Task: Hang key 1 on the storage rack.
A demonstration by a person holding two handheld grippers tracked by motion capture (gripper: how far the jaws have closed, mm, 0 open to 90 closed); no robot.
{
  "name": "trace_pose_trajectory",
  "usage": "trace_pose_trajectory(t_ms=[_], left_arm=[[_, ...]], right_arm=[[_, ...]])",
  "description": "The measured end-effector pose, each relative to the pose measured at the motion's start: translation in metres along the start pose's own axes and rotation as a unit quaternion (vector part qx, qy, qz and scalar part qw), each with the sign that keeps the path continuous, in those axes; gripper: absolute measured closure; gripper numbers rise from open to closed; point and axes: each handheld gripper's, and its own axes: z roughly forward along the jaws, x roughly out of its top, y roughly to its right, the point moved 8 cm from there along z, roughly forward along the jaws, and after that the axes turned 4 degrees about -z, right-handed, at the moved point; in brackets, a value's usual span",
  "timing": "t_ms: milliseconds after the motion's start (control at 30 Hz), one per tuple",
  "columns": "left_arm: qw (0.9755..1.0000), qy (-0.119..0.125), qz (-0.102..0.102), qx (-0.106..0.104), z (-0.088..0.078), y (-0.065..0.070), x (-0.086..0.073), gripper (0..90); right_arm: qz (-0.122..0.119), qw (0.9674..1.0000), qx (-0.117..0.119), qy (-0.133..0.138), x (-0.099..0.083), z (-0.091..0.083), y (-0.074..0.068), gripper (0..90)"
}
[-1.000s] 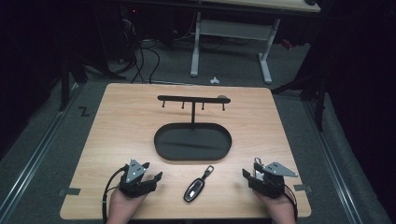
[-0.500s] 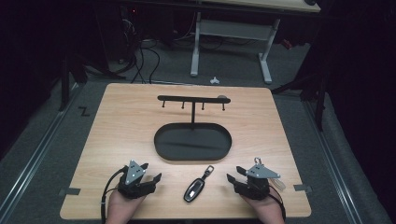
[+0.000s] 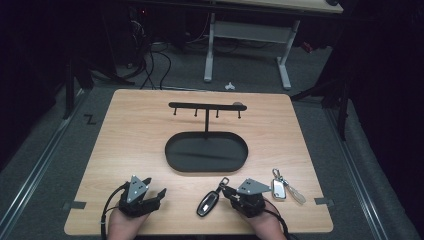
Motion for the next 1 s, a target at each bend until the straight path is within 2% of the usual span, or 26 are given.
trace_pose_trajectory(t_ms=[67,133,167,200,367,500,733,1000], left_arm=[[1.0000,0.002,-0.001,0.003,-0.003,-0.001,-0.001,34.0],[1.0000,0.001,-0.001,0.007,-0.005,-0.003,-0.003,34.0],[1.0000,0.001,-0.001,0.007,-0.005,-0.003,-0.003,34.0],[1.0000,0.000,-0.001,0.008,-0.006,-0.003,-0.004,34.0],[1.0000,-0.001,0.002,0.007,-0.006,-0.002,-0.004,34.2],[1.0000,0.000,0.006,0.004,-0.004,0.000,-0.003,34.4],[0.9998,0.004,0.014,-0.011,0.004,0.008,0.004,34.7],[0.9985,0.005,0.037,-0.039,0.022,0.027,0.017,34.7]], right_arm=[[-0.011,0.9999,0.011,0.001,0.004,0.005,-0.010,83.0],[-0.034,0.9992,0.021,0.002,0.009,0.010,-0.021,83.7],[-0.034,0.9992,0.021,0.002,0.009,0.010,-0.021,83.7],[-0.034,0.9988,0.035,-0.002,0.011,0.014,-0.027,84.9],[-0.050,0.9977,0.041,-0.018,0.008,0.020,-0.034,85.6],[-0.051,0.9977,0.038,-0.026,0.005,0.021,-0.032,86.2],[-0.046,0.9983,0.021,-0.028,-0.002,0.012,-0.023,86.3],[-0.022,0.9992,-0.017,-0.029,-0.018,-0.009,0.000,86.1]])
